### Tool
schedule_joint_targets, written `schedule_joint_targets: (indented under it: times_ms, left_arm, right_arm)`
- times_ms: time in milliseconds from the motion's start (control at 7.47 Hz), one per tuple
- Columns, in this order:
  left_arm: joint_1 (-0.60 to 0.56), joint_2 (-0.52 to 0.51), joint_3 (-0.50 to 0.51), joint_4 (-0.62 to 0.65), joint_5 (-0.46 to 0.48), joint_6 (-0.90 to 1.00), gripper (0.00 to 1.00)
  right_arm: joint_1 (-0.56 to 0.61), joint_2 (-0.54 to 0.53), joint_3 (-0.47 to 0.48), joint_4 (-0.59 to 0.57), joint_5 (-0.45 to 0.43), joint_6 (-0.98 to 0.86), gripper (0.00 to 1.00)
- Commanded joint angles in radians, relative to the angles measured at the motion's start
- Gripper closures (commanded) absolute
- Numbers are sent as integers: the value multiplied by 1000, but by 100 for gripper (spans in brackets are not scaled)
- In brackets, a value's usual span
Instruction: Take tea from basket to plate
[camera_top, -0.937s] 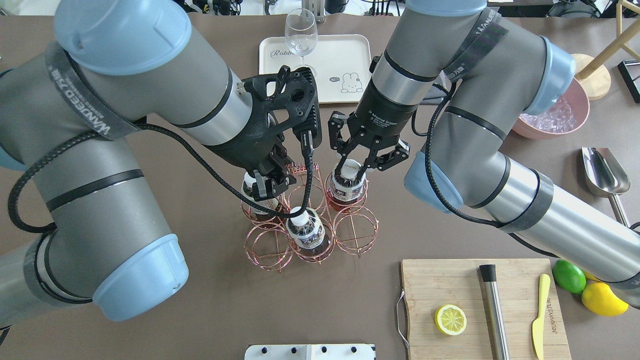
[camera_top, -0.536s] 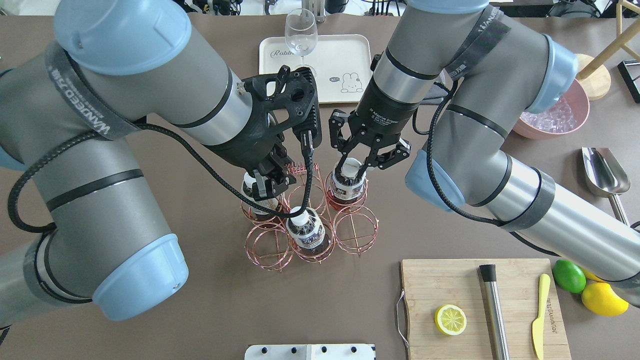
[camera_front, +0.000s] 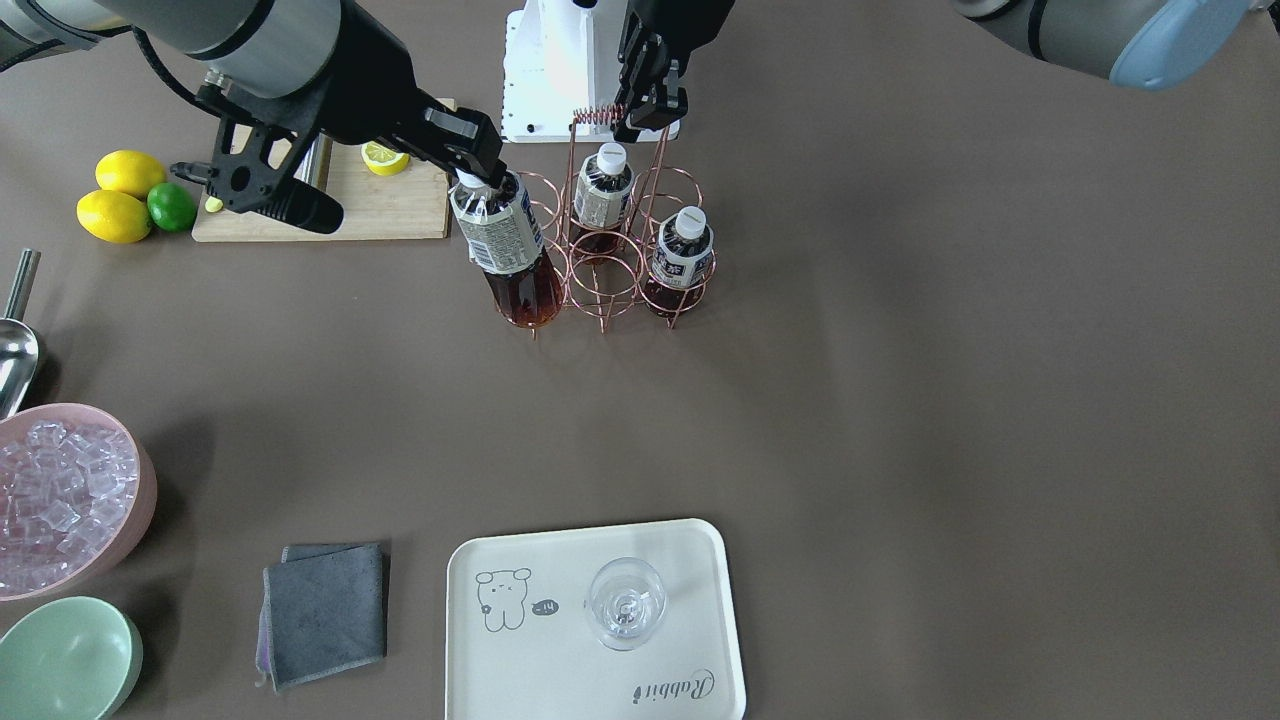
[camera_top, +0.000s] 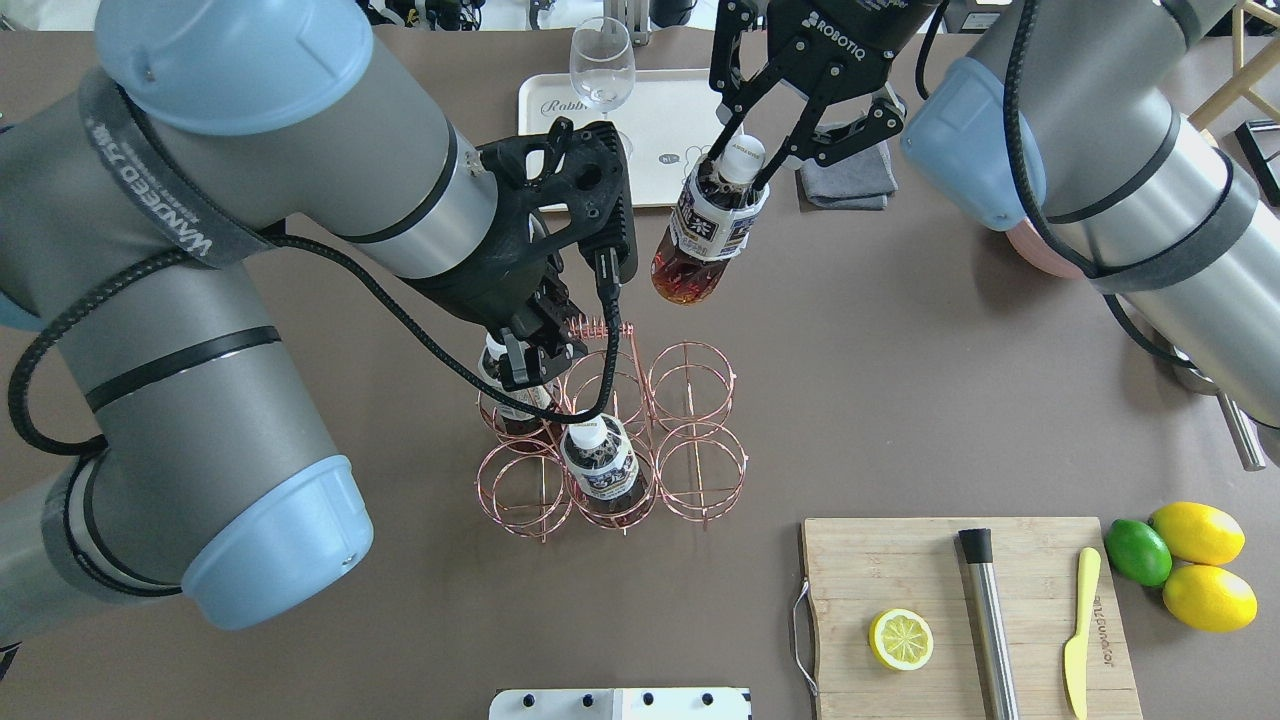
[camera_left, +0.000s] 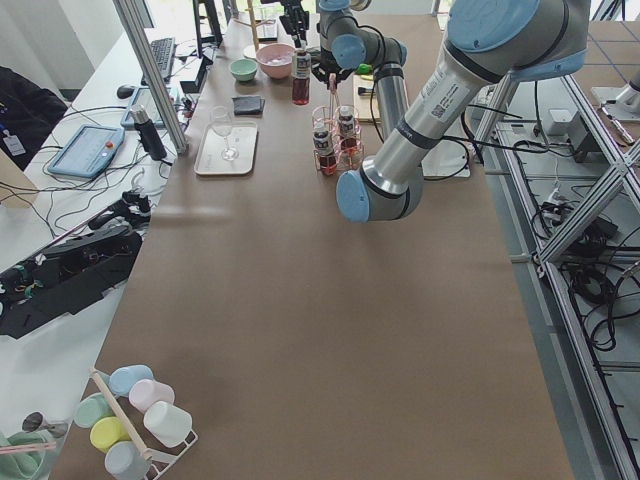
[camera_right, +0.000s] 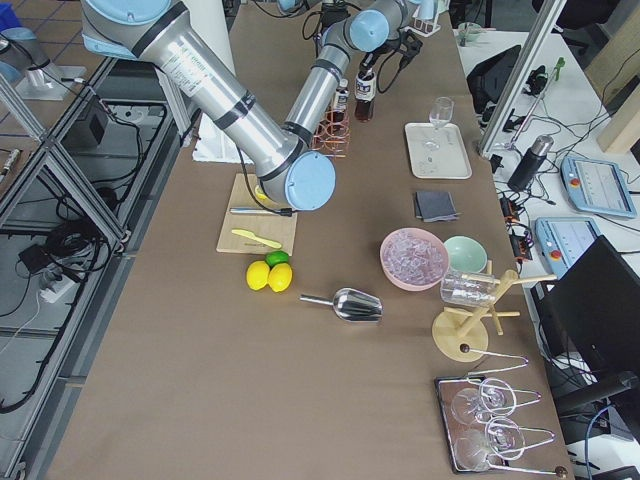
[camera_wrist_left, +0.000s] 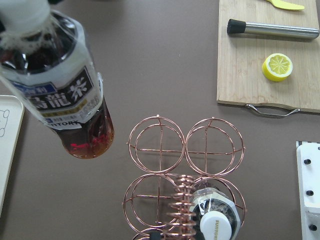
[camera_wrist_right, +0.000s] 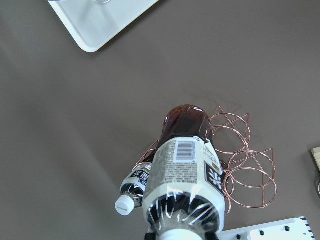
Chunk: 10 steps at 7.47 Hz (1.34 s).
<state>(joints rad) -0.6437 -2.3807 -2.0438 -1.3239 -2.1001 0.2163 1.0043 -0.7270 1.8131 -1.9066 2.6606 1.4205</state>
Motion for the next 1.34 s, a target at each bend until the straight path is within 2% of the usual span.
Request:
schedule_joint_targets:
  times_ms: [0, 134, 268, 402, 669, 937, 1205]
  left_arm:
    - [-2, 0, 1, 0, -1, 0, 100]
    - [-2, 1, -1, 0, -1, 0, 100]
    - [-2, 0, -4, 0, -1, 0, 100]
    - [-8, 0, -13, 3, -3, 0, 100]
    - [-36, 24, -68, 24, -11, -2, 100]
    - [-66, 26, -117, 67, -20, 0, 100]
    - [-150, 69, -137, 75, -104, 27, 100]
  right_arm:
    - [10, 64, -163, 6, -7, -119, 100]
    - [17, 177, -374, 41, -8, -197, 100]
    - [34, 242, -567, 138, -11, -243, 100]
    - [46, 247, -686, 246, -13, -293, 100]
    - [34, 366, -919, 280, -101, -439, 100]
    - [14, 380, -1052, 494, -195, -453, 100]
    - [-19, 399, -1083, 521, -328, -535, 100]
